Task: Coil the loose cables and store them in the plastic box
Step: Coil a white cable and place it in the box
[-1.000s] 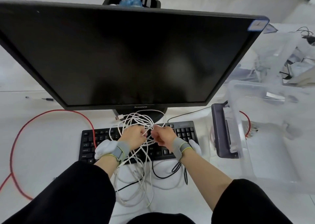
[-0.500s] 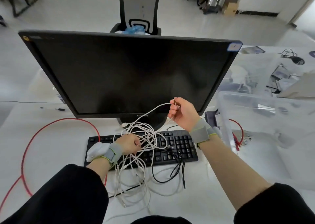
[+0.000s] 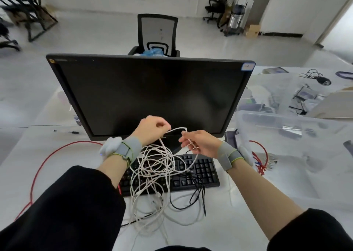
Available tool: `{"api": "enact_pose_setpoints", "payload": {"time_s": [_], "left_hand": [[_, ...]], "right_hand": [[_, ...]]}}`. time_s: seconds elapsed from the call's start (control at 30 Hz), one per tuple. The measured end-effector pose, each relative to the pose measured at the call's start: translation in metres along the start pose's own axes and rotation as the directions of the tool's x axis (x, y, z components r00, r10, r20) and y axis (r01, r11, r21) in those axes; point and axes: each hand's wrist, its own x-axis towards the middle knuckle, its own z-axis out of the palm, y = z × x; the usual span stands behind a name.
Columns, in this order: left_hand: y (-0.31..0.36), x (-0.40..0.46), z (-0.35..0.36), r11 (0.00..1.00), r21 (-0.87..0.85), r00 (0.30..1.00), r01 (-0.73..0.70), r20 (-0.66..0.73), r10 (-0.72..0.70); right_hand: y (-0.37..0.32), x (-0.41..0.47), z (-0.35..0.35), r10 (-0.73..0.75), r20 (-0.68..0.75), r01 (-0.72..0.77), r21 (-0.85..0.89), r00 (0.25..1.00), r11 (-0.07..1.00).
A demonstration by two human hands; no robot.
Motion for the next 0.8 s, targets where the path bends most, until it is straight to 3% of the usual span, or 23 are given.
{"api": "enact_pose_setpoints", "payload": {"time_s": [0.13, 0.27, 0.4, 0.53, 0.6, 0.7, 0.8], "left_hand": [[0.033, 0.015, -0.024, 0.986, -0.143, 0.977, -0.080, -0.206, 0.050], [0.052, 0.025, -0.036, 0.974, -0.198, 0.964, -0.112, -0.259, 0.059], [0.061, 0.024, -0.033, 0.960, -0.240, 0.970, -0.144, -0.225, 0.090], [0.062, 0.021, -0.033, 0.952, -0.266, 0.966, -0.152, -0.244, 0.086], [0.055, 0.021, -0.037, 0.975, -0.195, 0.970, -0.105, -0.237, 0.057], [0.041, 0.023, -0.040, 0.998, -0.063, 0.993, 0.031, -0.113, -0.038], [0.037, 0.023, -0.036, 0.968, 0.211, 0.990, 0.135, -0.059, -0.125]], "right_hand": [[-0.014, -0.016, -0.003, -0.080, 0.364, 0.022, 0.160, 0.928, 0.987], [-0.026, -0.025, -0.002, -0.149, 0.500, 0.080, 0.157, 0.853, 0.984], [-0.030, -0.021, 0.014, -0.132, 0.299, 0.137, 0.005, 0.945, 0.991], [-0.031, -0.012, 0.017, -0.156, 0.025, 0.155, 0.047, 0.987, 0.987], [-0.037, -0.015, 0.008, -0.181, -0.054, 0.185, 0.095, 0.982, 0.978], [-0.054, -0.023, -0.009, -0.296, -0.130, 0.314, 0.151, 0.946, 0.937], [-0.078, -0.034, -0.019, -0.423, -0.153, 0.445, 0.160, 0.893, 0.881]]}}
